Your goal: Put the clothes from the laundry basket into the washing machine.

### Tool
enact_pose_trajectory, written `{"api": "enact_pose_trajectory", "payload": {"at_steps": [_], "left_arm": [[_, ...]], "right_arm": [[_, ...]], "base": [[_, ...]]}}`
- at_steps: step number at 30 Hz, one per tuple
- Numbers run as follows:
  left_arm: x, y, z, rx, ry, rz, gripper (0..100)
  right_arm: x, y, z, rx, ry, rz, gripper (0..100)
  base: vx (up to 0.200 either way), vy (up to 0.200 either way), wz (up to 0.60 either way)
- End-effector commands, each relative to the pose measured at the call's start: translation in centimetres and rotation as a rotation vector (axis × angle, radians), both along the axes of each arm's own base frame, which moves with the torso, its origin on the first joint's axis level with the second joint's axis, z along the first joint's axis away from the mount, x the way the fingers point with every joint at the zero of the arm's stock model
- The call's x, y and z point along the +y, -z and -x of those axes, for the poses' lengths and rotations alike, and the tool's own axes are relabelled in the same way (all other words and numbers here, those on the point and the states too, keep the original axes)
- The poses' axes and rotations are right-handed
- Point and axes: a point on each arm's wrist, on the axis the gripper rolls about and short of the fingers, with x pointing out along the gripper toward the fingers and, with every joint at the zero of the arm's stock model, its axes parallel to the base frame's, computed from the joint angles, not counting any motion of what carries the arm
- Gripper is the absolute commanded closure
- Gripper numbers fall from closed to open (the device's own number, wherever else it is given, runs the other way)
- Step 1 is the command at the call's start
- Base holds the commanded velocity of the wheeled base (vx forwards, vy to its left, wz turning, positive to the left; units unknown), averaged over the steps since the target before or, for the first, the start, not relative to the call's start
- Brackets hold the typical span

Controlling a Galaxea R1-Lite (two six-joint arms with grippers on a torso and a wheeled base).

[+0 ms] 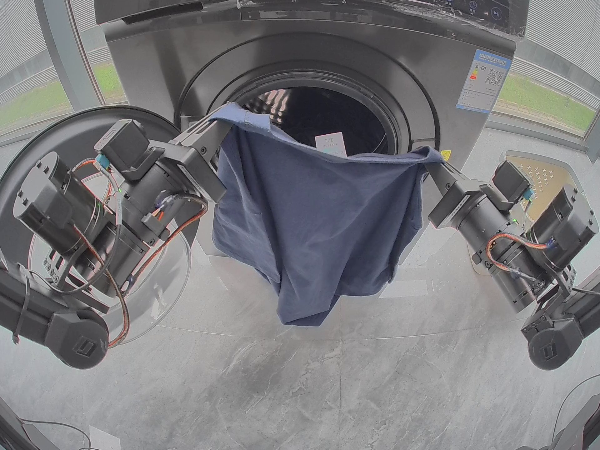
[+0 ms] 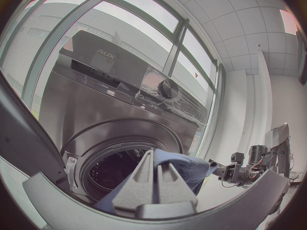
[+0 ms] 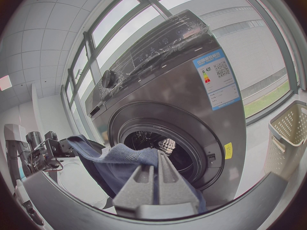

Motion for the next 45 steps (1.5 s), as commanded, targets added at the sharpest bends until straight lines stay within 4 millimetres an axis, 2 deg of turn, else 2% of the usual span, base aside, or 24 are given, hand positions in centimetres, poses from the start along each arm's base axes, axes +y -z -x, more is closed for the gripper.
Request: {"api": "enact_pose_trajectory", "payload": {"at_steps": [1, 3, 4, 5, 12, 14, 15, 17, 18, 19, 20, 21, 26, 31, 38, 45], "left_arm": [[-0.1, -0.2, -0.1, -0.007, 0.002, 0.003, 100], [-0.3, -0.2, 0.0, -0.007, 0.011, 0.004, 100], [-0.3, -0.2, 0.0, -0.007, 0.011, 0.004, 100], [-0.7, -0.2, 0.3, -0.006, 0.025, 0.003, 100], [-1.4, 0.2, 0.8, 0.006, 0.055, -0.006, 100], [-1.5, 0.4, 0.7, 0.008, 0.059, -0.007, 100], [-1.5, 0.4, 0.7, 0.008, 0.059, -0.007, 100], [-1.5, 0.4, 0.7, 0.007, 0.061, -0.005, 100], [-1.5, 0.4, 0.7, 0.007, 0.061, -0.005, 100], [-1.8, 0.4, 1.0, 0.006, 0.073, -0.004, 100], [-1.8, 0.4, 1.0, 0.006, 0.073, -0.004, 100], [-1.9, 0.3, 1.2, 0.004, 0.082, -0.003, 100], [-2.2, 0.6, 1.5, 0.015, 0.098, -0.008, 100], [-2.4, 0.8, 1.9, 0.015, 0.127, -0.016, 100], [-2.5, 0.9, 1.8, 0.02, 0.127, -0.02, 100], [-2.4, 1.0, 1.7, 0.022, 0.124, -0.021, 100]], "right_arm": [[1.2, 1.9, -0.6, 0.053, -0.022, 0.037, 100], [2.2, 3.4, -1.0, 0.096, -0.044, 0.062, 100], [2.2, 3.4, -1.0, 0.096, -0.044, 0.062, 100], [3.1, 4.5, -1.4, 0.123, -0.057, 0.08, 100], [5.2, 6.8, -3.1, 0.165, -0.076, 0.091, 100], [6.1, 8.3, -3.3, 0.198, -0.093, 0.118, 100], [6.4, 8.8, -3.2, 0.209, -0.101, 0.128, 0], [7.1, 10.1, -3.2, 0.235, -0.115, 0.155, 0], [7.1, 10.1, -3.2, 0.235, -0.115, 0.155, 0], [7.7, 11.7, -3.5, 0.264, -0.121, 0.188, 0], [7.7, 11.7, -3.5, 0.264, -0.121, 0.188, 0], [8.2, 13.0, -3.9, 0.282, -0.121, 0.208, 0], [9.4, 14.8, -5.3, 0.286, -0.122, 0.225, 0], [10.1, 15.7, -6.0, 0.274, -0.127, 0.242, 0], [11.4, 15.8, -6.2, 0.248, -0.163, 0.232, 0], [11.7, 16.7, -6.3, 0.266, -0.198, 0.234, 0]], "base": [[0.0, 0.0, 0.0], [0.0, 0.0, 0.0], [0.0, 0.0, 0.0], [0.0, 0.0, 0.0], [0.0, 0.0, 0.0], [0.0, 0.0, 0.0], [0.0, 0.0, 0.0], [0.0, 0.0, 0.0], [0.0, 0.0, 0.0], [0.0, 0.0, 0.0], [0.0, 0.0, 0.0], [0.0, 0.0, 0.0], [0.0, 0.0, 0.0], [0.0, 0.0, 0.0], [0.0, 0.0, 0.0], [0.0, 0.0, 0.0]]}}
